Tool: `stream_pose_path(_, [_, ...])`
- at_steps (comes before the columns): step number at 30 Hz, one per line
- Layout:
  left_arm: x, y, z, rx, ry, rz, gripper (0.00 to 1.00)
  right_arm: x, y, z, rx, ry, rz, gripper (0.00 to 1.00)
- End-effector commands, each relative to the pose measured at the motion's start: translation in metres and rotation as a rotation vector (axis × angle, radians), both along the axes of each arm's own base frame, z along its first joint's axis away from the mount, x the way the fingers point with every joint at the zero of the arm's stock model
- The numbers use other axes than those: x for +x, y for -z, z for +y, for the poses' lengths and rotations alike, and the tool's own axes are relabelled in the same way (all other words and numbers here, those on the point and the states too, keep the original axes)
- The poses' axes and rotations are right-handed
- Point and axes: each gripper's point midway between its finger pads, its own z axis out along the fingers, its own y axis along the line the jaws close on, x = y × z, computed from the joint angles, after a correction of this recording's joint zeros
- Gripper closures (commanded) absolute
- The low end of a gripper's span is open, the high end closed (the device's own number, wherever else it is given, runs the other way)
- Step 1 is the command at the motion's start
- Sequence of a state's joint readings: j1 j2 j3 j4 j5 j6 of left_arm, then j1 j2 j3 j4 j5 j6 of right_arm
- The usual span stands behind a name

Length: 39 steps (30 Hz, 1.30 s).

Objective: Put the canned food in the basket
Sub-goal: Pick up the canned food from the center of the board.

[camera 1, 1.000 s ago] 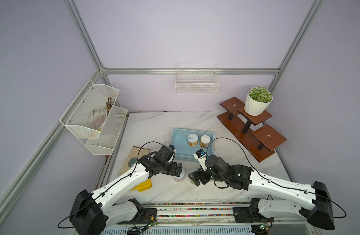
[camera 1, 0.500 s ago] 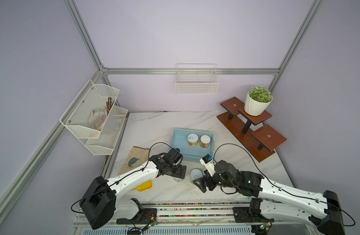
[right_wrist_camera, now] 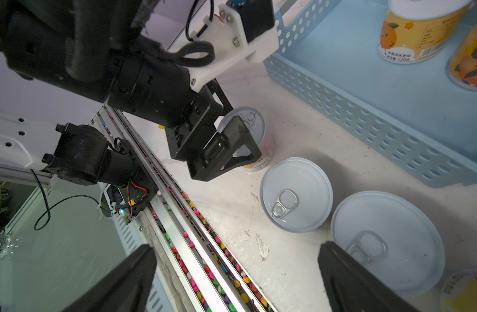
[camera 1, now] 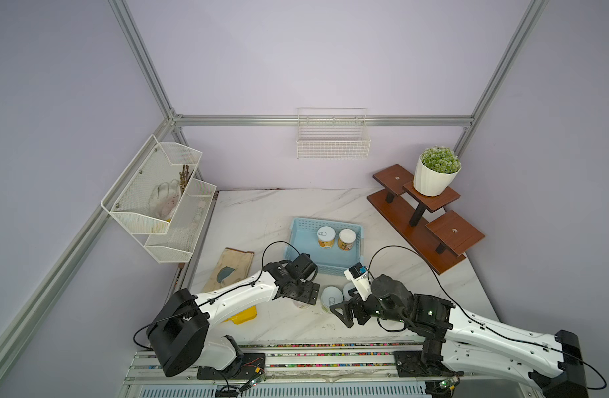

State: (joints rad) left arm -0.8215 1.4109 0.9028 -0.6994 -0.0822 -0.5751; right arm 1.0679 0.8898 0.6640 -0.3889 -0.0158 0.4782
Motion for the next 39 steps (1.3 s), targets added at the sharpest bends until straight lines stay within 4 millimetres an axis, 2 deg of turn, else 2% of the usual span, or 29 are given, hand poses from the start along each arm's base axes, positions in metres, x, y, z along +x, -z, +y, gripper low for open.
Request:
stream_pose_path(1, [0.01,-0.004,-0.009,0.004,-0.02,-0.023,0.05,0.003,-0.002,0.0,0.025,0.023,-0.008,0.0])
stream_pose_path(13, [0.007,0.007,-0.007,0.073,-0.019,0.001,0.12,0.004,0.003,-0.001,0.012,0.03,-0.002,0.0])
stream_pose_path(22, [0.008,0.008,-0.006,0.092,-0.026,0.003,0.13,0.005,0.006,0.001,0.009,0.031,0.005,0.0])
stream_pose_path(26, [0.009,0.008,-0.007,0.104,-0.023,0.0,0.19,0.005,0.009,0.001,0.005,0.035,0.013,0.01])
stream_pose_path(30, [0.009,0.008,-0.006,0.114,-0.023,-0.002,0.2,0.004,0.009,0.001,0.006,0.035,0.015,0.02])
stream_pose_path(35, [0.009,0.003,-0.006,0.111,-0.026,-0.009,0.22,0.006,0.009,0.0,0.007,0.042,0.01,0.02])
stream_pose_path(39, [0.009,-0.01,-0.002,0.118,-0.03,-0.034,0.27,0.009,0.008,0.002,0.018,0.052,-0.001,0.03])
